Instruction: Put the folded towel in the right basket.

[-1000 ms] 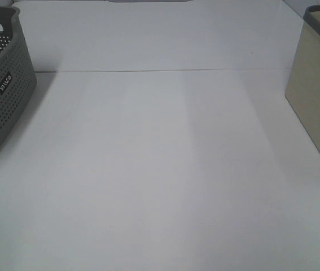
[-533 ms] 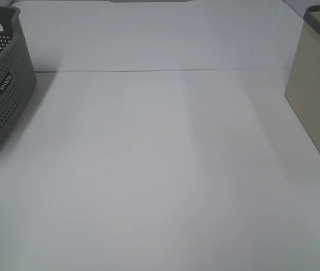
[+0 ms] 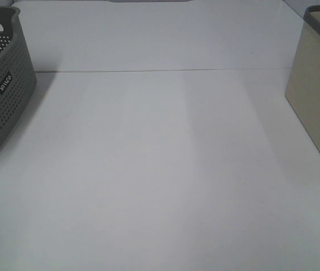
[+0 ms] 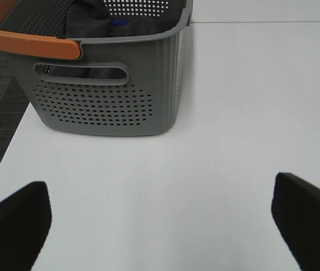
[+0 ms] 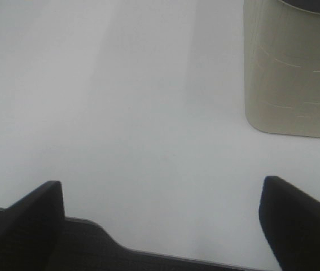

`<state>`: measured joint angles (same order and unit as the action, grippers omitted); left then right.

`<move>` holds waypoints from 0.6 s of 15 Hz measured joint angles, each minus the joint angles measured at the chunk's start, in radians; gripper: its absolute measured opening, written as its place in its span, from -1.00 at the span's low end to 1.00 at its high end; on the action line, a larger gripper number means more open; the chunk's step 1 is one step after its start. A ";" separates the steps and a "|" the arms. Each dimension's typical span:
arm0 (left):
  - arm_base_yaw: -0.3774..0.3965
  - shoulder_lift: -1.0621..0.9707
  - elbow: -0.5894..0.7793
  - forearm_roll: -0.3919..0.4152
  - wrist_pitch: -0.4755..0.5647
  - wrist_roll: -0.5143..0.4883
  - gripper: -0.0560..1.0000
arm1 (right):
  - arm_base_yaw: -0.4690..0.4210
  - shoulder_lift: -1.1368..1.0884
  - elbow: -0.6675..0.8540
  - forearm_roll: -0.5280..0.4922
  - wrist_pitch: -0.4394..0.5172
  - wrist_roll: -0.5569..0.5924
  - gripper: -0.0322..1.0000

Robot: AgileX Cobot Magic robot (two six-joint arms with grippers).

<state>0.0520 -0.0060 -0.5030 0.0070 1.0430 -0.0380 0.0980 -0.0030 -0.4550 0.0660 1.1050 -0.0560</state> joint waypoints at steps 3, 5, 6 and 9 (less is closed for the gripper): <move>0.000 0.000 0.000 0.000 0.000 0.000 0.98 | -0.031 0.000 0.000 0.003 0.000 0.000 0.81; 0.000 0.000 0.000 0.000 0.000 0.000 0.98 | -0.077 0.000 0.000 0.003 -0.001 0.000 0.80; 0.000 0.000 0.000 0.000 0.000 0.000 0.98 | -0.080 0.000 0.000 0.004 -0.001 0.000 0.80; 0.000 0.000 0.000 0.000 0.000 0.000 0.98 | -0.080 0.000 0.000 0.006 -0.001 0.000 0.80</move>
<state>0.0520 -0.0060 -0.5030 0.0070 1.0430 -0.0380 0.0180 -0.0030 -0.4550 0.0720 1.1040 -0.0560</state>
